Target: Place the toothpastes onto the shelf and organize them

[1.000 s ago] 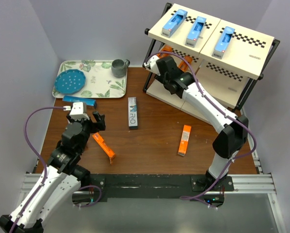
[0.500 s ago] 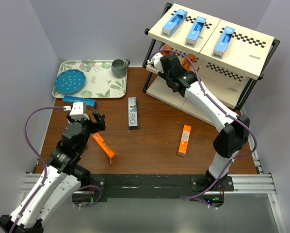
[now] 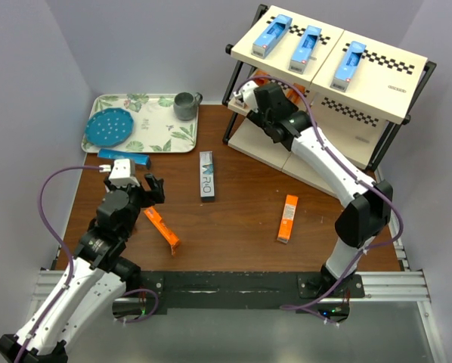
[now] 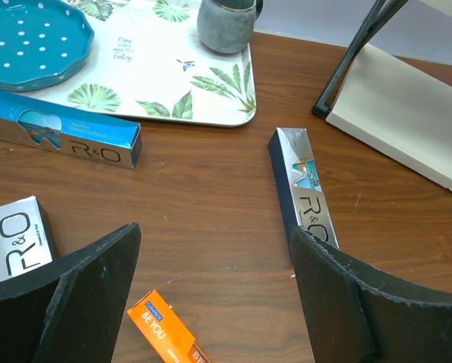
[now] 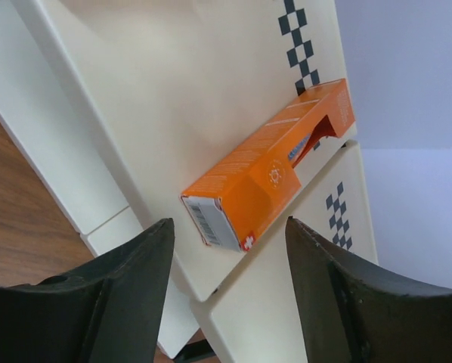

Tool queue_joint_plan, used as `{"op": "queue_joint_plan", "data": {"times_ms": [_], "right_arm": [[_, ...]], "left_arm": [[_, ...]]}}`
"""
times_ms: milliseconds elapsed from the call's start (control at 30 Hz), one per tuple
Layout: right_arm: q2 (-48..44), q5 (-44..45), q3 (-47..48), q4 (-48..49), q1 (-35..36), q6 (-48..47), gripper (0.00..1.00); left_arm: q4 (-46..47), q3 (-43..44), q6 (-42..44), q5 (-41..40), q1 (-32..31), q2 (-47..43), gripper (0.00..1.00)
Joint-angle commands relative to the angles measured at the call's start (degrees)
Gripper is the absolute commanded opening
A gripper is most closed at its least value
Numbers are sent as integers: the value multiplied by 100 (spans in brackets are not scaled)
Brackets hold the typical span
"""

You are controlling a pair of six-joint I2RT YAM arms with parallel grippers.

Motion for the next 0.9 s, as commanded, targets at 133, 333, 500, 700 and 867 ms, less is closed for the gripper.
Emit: {"op": "queue_joint_plan", "data": {"times_ms": [133,333,500,700,867], "right_arm": [[-960,-623,-268,84,927,927,78],[-1601,-1459,-1401,777,1332,2121,81],[-1989,-1865,-2262,1384,1341,2930,87],[-2279,-1952,-2913,1762,1341,3283,95],[-2332,-1909,-3204,1877,1341,3380,97]], "left_arm": [[256,20,85,14,13,154,86],[99,20,-168,-109,13,163,86],[-779,117,-1380,-619,13,329,88],[-2132,214,-3007,-857,22,672,88],[-2767,196,-4001,-717,5,1146,88]]}}
